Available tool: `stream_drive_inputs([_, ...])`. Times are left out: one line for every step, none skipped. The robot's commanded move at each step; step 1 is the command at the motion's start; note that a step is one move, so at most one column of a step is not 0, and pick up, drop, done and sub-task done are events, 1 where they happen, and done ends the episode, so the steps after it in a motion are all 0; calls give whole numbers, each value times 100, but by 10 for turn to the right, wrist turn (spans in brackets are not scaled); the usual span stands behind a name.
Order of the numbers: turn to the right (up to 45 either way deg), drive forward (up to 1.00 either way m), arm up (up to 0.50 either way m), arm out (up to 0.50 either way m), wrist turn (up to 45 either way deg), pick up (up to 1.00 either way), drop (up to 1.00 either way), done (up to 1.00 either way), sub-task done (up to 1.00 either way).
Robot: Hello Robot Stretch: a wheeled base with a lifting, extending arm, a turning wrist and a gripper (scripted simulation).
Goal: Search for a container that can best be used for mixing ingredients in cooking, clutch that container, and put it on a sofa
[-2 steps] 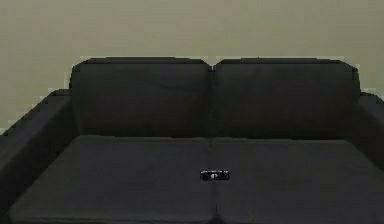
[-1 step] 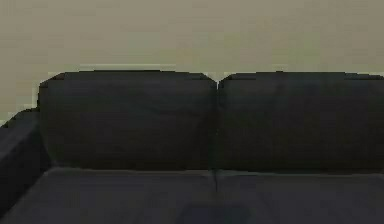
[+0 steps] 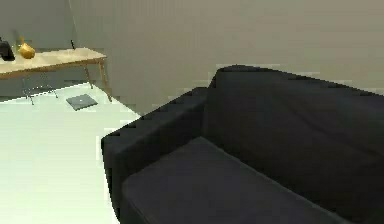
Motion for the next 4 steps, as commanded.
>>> stream_drive_inputs([-300,0,0,0,0,0,0,0,0])
stream_drive_inputs([0,0,0,40,0,0,0,0,0])
stream_drive_inputs([0,0,0,0,450,0,0,0,0])
stream_drive_inputs([0,0,0,0,450,0,0,0,0])
